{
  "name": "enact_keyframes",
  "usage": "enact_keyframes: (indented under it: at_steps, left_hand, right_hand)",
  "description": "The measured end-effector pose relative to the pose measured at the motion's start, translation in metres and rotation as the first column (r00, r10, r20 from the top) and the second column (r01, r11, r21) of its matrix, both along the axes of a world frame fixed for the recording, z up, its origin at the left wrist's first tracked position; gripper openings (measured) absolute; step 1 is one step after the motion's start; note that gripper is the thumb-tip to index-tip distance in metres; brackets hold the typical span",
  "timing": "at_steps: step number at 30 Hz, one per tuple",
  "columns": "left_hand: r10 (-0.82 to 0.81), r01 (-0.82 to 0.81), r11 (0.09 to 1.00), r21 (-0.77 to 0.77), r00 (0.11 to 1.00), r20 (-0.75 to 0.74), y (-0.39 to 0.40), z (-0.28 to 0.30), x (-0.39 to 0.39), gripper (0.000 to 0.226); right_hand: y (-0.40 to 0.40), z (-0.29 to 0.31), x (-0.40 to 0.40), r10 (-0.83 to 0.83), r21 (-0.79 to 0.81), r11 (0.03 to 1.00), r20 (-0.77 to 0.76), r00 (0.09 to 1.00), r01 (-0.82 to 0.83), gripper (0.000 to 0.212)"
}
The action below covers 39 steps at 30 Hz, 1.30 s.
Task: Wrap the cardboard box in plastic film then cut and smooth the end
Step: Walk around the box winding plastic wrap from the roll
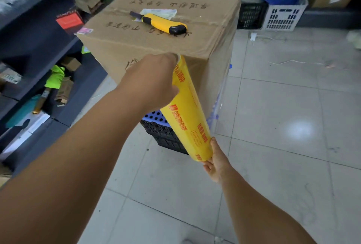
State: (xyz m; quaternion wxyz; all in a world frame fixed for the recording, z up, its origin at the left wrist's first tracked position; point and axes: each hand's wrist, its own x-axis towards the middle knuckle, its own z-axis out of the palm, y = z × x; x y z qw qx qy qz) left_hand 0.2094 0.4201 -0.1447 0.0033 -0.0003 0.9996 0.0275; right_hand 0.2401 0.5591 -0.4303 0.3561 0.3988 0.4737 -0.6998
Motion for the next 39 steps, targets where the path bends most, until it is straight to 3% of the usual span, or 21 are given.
enact_keyframes:
  at_steps: [6, 16, 24, 29, 34, 39]
  left_hand:
    - [-0.096, 0.096, 0.995, -0.001, 0.995, -0.016, -0.034, -0.004, 0.005, 0.036]
    - [-0.211, 0.211, 0.976, 0.058, 0.977, -0.001, -0.070, -0.008, -0.012, 0.038]
    - [-0.393, 0.390, 0.918, 0.069, 0.919, 0.027, -0.104, -0.011, -0.032, 0.040]
    - [-0.494, 0.494, 0.869, -0.013, 0.869, 0.030, -0.123, -0.013, -0.051, 0.026]
    - [-0.560, 0.560, 0.828, 0.024, 0.828, 0.017, -0.137, -0.015, -0.060, 0.028]
    - [-0.605, 0.606, 0.791, 0.085, 0.795, -0.033, -0.150, -0.019, -0.062, 0.030]
  right_hand:
    - [-0.025, -0.002, 0.001, -0.118, 0.033, 0.992, -0.030, 0.993, 0.119, 0.059]
    - [-0.077, -0.005, -0.003, -0.314, -0.033, 0.949, -0.038, 0.949, 0.313, 0.060]
    - [-0.124, -0.014, -0.005, -0.531, -0.051, 0.848, -0.055, 0.846, 0.528, 0.052]
    - [-0.135, -0.008, -0.009, -0.595, -0.025, 0.804, -0.064, 0.801, 0.595, 0.038]
    - [-0.146, -0.005, -0.009, -0.674, -0.002, 0.739, -0.036, 0.738, 0.674, 0.060]
    - [-0.158, -0.001, -0.004, -0.736, 0.049, 0.674, -0.035, 0.676, 0.737, 0.068]
